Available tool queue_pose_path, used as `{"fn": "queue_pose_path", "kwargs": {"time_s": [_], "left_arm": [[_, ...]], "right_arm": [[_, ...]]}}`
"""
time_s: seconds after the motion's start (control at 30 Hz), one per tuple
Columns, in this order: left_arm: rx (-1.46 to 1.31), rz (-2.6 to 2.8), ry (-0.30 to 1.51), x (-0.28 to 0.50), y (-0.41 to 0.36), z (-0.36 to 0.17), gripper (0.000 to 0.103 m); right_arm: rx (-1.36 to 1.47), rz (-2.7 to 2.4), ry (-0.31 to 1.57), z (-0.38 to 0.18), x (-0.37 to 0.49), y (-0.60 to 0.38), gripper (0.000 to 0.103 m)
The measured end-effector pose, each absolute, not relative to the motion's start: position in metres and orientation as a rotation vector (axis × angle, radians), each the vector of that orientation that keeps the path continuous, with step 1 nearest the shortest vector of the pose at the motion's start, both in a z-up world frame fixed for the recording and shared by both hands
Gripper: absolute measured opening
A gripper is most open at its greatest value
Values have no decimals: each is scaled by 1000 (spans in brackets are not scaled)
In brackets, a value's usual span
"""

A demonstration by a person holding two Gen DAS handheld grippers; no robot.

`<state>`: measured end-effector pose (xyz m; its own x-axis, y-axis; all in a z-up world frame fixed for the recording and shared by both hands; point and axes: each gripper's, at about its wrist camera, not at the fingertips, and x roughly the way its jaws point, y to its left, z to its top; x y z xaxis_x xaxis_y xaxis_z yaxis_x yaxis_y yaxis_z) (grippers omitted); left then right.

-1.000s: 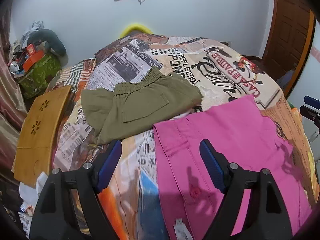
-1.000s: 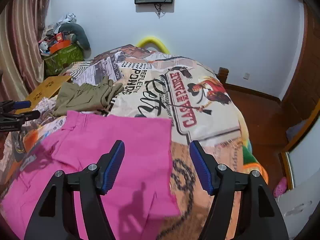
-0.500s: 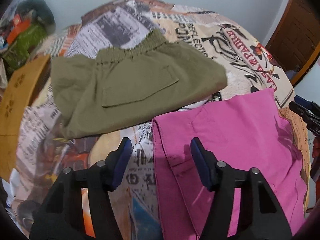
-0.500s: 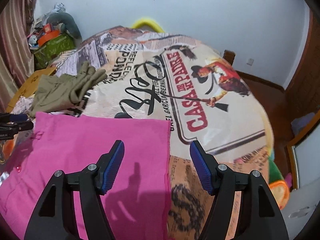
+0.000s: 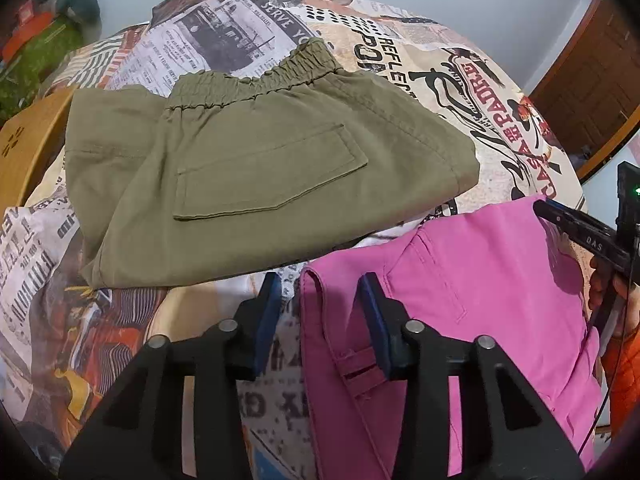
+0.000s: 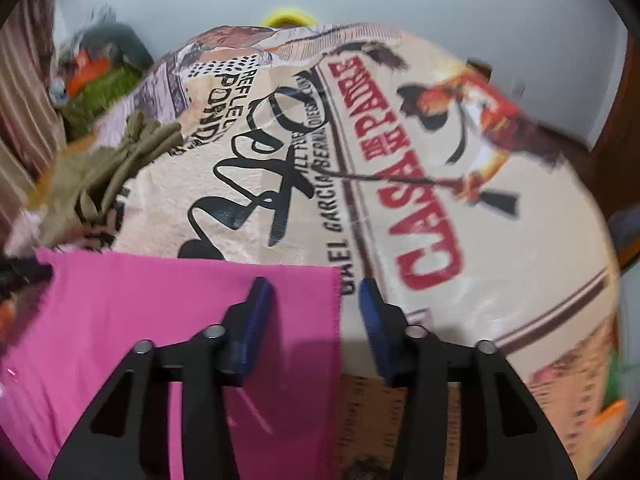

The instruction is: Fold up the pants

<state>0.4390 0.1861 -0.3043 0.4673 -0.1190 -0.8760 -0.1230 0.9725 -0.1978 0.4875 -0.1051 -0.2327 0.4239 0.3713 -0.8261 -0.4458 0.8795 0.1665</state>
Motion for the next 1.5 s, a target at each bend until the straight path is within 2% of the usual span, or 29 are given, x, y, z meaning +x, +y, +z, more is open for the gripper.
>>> {"fn": "queue_pose_path", "kwargs": {"time_s": [0.07,0.13,0.23,0.43,0.7,0.87,1.03,1.5], "left_arm": [[-248,2,1086,440,186,-304,33],[-246,6,1086,439,185,-303,25],[-238,15,1082,437,184,-299,15],[-136,16,1050,431,170,-275,7],[-108,-10,869,421,156,-185,7],[-77,-17,811,406,144,-151,7],[-59,-19,797,385,136,-141,7],[32,-26,838,316,116,-143,7]], "right_arm": [[-42,516,1009,-234,488,-108,31],[-47,526,1006,-232,487,-106,10],[-91,529,998,-229,481,-100,5],[-100,528,938,-209,474,-102,3],[-109,504,772,-134,465,-113,3],[-72,501,700,-91,451,-124,3],[-71,503,677,-76,423,-129,3],[-58,502,720,-77,343,-155,3]]}}
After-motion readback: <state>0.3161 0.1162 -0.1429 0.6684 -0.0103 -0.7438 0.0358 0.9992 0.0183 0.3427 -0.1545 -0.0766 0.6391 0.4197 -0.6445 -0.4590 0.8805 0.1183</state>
